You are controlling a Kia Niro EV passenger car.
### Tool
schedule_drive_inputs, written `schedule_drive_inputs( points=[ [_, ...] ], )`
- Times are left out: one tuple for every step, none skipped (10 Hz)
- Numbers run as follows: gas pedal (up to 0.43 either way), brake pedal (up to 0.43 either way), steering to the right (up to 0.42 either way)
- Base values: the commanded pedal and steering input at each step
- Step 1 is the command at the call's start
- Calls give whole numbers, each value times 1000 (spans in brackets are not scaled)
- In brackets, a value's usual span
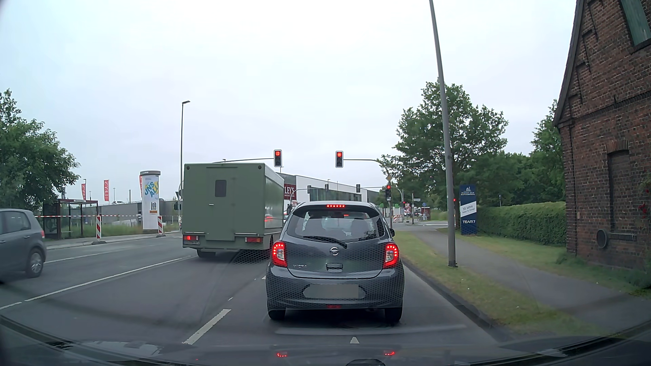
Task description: Follow the waypoints while adhering to traffic rules and regulations
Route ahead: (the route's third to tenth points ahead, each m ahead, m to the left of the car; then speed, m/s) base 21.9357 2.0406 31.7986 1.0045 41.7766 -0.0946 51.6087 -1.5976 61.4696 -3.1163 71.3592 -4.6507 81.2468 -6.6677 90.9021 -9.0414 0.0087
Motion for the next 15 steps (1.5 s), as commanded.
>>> schedule_drive_inputs(
  points=[
    [0,0,-2],
    [0,0,-2],
    [0,0,-2],
    [0,0,-2],
    [0,0,-2],
    [0,0,-2],
    [0,0,-2],
    [0,0,-2],
    [0,0,-2],
    [0,0,-2],
    [0,0,-2],
    [0,0,-2],
    [0,0,-2],
    [0,0,-2],
    [0,0,-2]
  ],
)
